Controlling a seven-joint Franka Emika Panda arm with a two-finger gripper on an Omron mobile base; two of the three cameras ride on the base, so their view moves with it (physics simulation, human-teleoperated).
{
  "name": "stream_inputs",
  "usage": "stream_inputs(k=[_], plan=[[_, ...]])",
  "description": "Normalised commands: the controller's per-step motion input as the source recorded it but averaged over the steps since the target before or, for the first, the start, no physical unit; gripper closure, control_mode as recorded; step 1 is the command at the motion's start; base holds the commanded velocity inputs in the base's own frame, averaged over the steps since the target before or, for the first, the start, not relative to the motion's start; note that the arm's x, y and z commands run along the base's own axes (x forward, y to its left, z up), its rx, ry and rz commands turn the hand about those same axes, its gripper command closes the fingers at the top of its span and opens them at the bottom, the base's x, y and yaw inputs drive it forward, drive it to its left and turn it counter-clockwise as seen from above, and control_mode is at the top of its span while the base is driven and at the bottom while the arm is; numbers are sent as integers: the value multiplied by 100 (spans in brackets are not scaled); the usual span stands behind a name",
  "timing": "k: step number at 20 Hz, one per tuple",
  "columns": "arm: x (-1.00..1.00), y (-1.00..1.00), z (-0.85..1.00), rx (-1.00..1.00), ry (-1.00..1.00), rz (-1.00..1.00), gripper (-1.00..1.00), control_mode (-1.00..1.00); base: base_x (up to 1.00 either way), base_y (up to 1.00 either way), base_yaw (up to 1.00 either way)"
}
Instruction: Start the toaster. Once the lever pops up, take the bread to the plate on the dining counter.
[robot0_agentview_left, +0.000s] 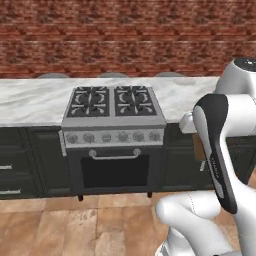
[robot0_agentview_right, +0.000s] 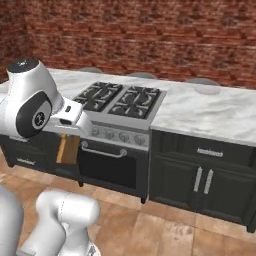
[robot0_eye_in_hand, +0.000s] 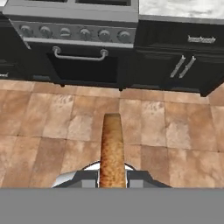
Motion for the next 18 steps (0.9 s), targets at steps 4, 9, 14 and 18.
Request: stream_inputs(k=[4,9,14,18], plan=[[0,0,0,0,0,0,100,100,31,55,43],[0,0,0,0,0,0,100,100,28,48,44],[0,0,0,0,0,0,100,100,20,38,44],[0,0,0,0,0,0,100,100,24,13,30]])
